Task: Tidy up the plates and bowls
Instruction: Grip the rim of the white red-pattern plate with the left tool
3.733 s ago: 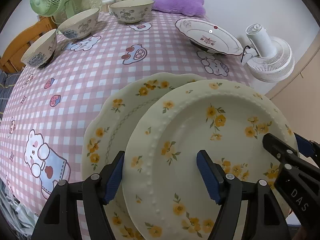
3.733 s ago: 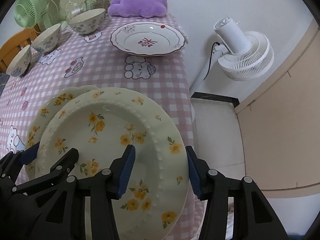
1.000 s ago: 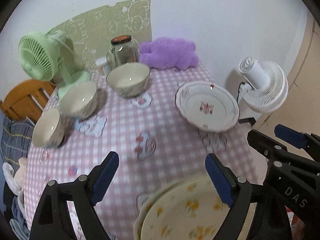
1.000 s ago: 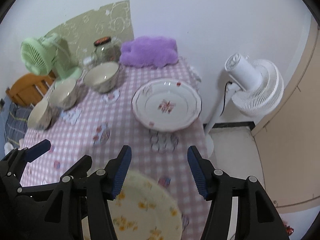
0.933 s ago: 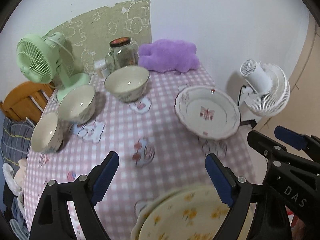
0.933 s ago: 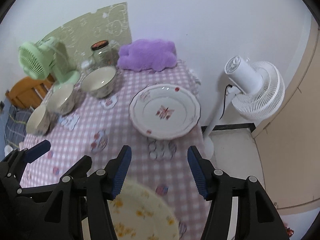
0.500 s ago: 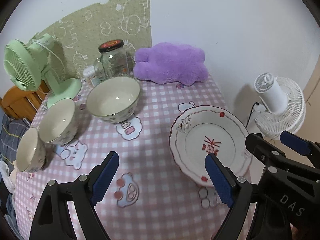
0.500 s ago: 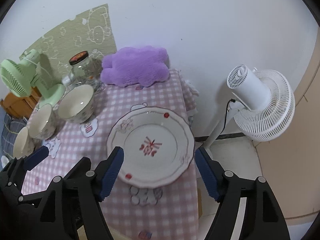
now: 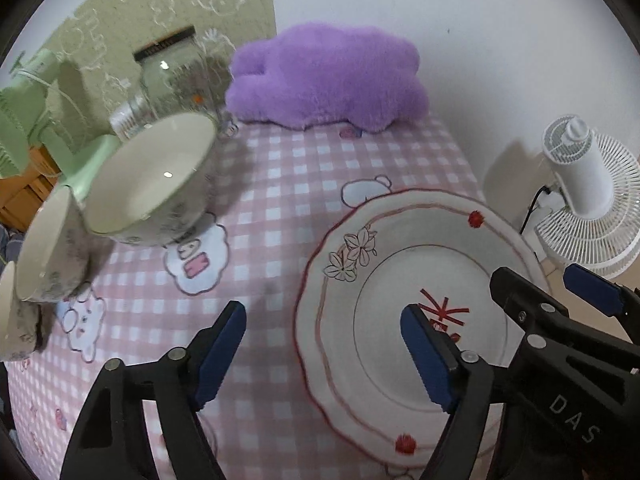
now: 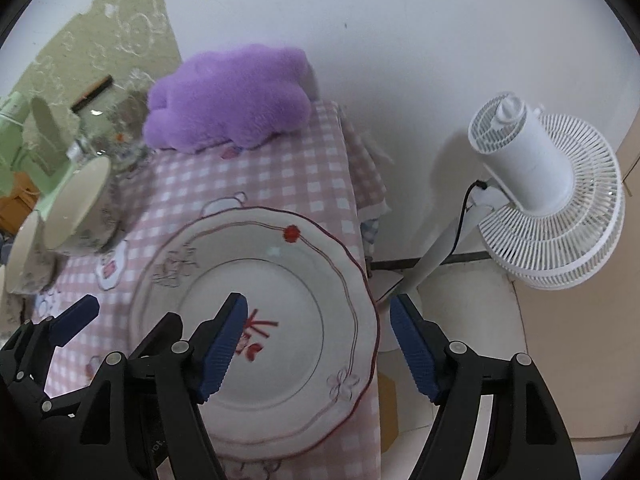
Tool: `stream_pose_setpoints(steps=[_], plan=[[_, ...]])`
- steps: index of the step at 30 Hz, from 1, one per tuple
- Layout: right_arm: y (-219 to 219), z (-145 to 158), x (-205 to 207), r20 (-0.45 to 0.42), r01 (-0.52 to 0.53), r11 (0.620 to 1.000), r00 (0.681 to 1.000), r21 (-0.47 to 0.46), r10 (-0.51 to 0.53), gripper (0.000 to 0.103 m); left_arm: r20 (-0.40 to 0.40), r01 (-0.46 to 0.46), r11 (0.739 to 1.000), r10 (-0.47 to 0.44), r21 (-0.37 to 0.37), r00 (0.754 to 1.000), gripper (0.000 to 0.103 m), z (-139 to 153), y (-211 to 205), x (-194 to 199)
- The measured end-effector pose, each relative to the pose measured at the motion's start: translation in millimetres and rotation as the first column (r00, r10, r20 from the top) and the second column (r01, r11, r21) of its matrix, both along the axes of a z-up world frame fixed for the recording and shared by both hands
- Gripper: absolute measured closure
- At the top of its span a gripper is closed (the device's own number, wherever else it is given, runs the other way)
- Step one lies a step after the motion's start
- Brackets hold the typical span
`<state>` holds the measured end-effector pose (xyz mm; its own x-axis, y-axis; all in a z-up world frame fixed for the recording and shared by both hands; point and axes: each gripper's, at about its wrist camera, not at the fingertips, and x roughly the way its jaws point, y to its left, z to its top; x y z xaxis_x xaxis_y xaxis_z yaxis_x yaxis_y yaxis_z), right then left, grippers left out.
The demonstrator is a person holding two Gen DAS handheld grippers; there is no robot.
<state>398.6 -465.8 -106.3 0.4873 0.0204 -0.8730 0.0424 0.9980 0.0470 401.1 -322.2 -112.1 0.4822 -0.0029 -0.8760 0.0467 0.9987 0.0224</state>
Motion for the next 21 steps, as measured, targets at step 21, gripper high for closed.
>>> stream_pose_setpoints(steps=[21], plan=[[16,-18,10,-0.058,-0.039,0.997,0.997,0.066,0.043,0.027,-0.056,0.036,0.999,-0.039,-0.038,0.998,0.044,-11,14,6]])
